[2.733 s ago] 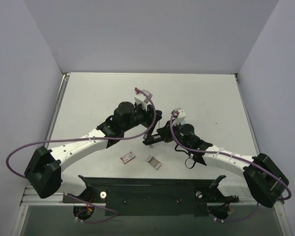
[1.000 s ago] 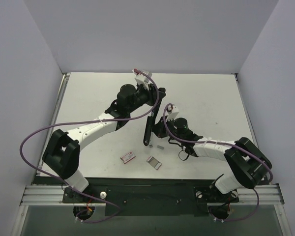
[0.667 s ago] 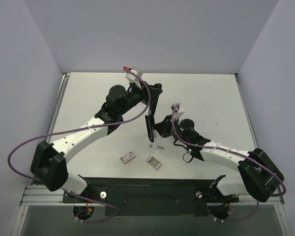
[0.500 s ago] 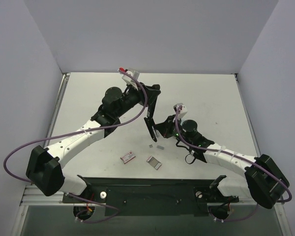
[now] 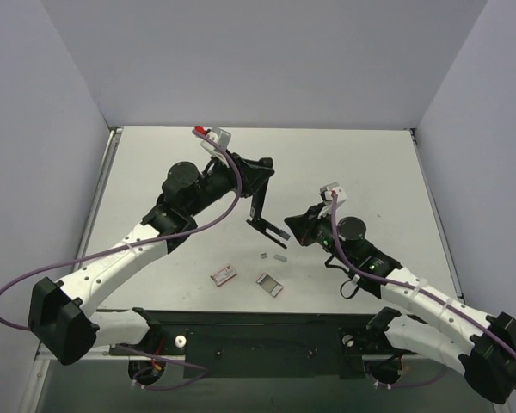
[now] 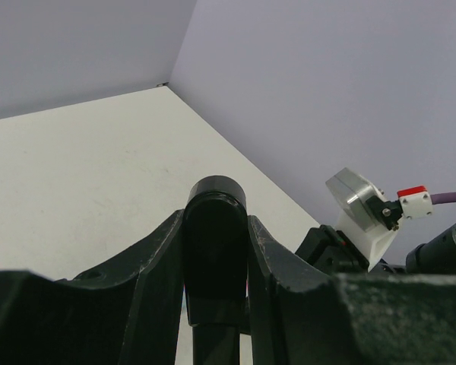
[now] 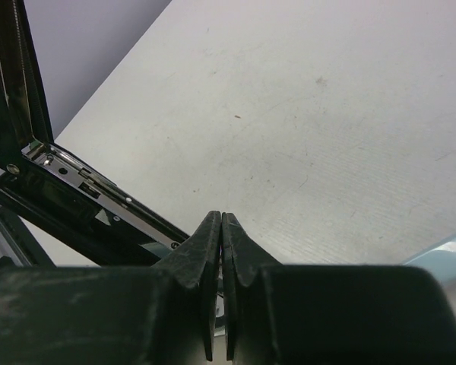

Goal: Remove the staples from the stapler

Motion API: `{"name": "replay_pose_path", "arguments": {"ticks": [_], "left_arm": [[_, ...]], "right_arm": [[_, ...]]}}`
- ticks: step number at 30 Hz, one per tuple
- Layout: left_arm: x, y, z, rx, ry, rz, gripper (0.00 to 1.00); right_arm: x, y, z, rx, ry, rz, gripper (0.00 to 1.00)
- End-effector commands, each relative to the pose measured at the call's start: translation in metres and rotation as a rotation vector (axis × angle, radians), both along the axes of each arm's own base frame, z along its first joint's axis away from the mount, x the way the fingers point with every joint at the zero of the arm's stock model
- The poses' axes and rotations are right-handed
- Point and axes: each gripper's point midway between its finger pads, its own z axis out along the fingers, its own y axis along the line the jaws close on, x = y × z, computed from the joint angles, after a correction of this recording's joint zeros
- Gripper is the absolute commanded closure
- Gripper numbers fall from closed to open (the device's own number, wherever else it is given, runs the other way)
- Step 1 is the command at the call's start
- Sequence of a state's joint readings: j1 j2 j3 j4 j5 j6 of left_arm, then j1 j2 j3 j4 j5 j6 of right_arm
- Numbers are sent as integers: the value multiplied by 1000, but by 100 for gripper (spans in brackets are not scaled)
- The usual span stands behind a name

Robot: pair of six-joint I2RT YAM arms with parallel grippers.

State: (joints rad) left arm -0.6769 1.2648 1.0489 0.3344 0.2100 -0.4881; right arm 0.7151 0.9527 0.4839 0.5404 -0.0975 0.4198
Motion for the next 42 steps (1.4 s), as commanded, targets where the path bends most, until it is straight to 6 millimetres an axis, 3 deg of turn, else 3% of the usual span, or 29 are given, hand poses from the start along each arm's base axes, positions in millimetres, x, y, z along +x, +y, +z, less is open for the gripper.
{"name": "replay_pose_path", "arguments": {"ticks": [1, 6, 9, 18, 25, 34, 42], "left_arm": [[-22, 12, 41, -92, -66, -24, 100], [-31, 23, 47, -99, -65, -8, 100], [-35, 29, 51, -111, -66, 4, 100], [-33, 45, 54, -157, -8, 87, 100], [-23, 54, 50, -218, 68, 166, 100], [-20, 64, 53, -280, 119, 220, 100], [-41, 66, 50, -304, 159, 156, 100]], "right_arm": [[-5, -16, 20, -43, -61, -35, 100], [-21, -29, 43, -36, -83, -30, 100], [-33, -30, 46, -41, -53, 6, 100], [-92, -10, 14, -54, 98, 162, 100], [-113, 15, -8, 51, 158, 168, 100], [-100, 26, -11, 30, 116, 17, 100], [-71, 8, 7, -53, 41, -153, 100]]}}
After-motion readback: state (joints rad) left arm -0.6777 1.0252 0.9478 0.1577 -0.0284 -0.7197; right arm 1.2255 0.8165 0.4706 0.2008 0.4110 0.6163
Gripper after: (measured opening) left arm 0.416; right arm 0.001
